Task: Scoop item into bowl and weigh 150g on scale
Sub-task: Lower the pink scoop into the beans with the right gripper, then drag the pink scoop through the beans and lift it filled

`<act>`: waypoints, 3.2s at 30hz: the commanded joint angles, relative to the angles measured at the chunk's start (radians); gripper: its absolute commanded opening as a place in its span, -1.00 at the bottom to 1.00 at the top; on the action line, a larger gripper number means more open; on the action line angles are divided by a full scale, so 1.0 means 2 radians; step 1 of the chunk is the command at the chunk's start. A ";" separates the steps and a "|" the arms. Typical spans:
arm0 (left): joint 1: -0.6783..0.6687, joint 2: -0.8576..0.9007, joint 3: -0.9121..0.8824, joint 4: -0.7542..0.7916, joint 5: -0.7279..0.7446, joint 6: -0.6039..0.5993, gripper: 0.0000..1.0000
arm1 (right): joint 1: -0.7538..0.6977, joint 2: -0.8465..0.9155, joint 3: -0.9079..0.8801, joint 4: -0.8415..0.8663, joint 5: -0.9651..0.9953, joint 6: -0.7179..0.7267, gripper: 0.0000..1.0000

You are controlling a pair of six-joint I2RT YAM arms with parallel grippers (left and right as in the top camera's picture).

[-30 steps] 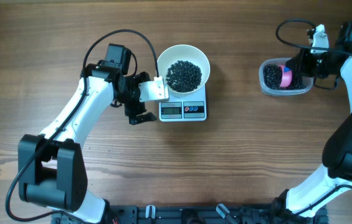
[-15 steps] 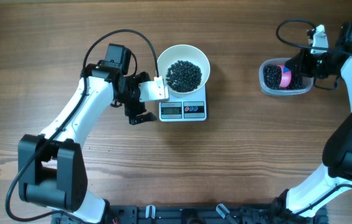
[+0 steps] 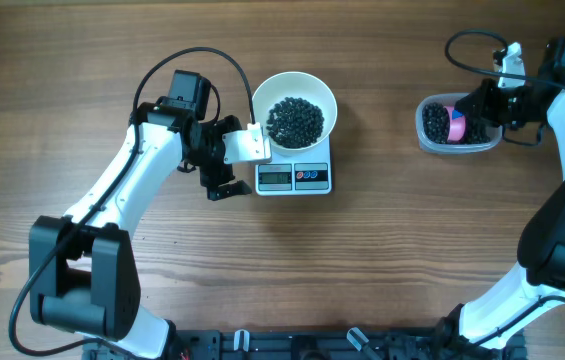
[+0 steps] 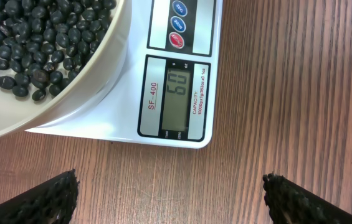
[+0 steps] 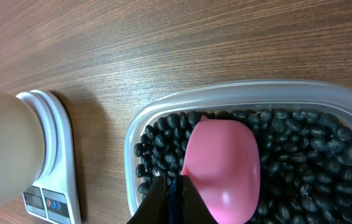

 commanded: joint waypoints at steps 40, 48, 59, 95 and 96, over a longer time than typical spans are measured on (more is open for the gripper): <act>0.000 -0.004 -0.004 0.000 0.012 -0.005 1.00 | 0.010 0.022 -0.021 0.016 0.045 0.067 -0.91; 0.000 -0.004 -0.004 0.000 0.012 -0.005 1.00 | 0.011 0.022 -0.021 0.052 0.045 0.037 -0.91; 0.000 -0.004 -0.004 0.000 0.011 -0.005 1.00 | -0.045 0.022 -0.021 0.035 -0.082 -0.031 -0.91; 0.000 -0.004 -0.004 0.000 0.012 -0.005 1.00 | -0.142 0.022 -0.021 0.037 -0.347 0.015 -0.91; 0.000 -0.004 -0.004 0.000 0.012 -0.005 1.00 | -0.142 0.022 -0.021 0.037 -0.349 0.033 -0.92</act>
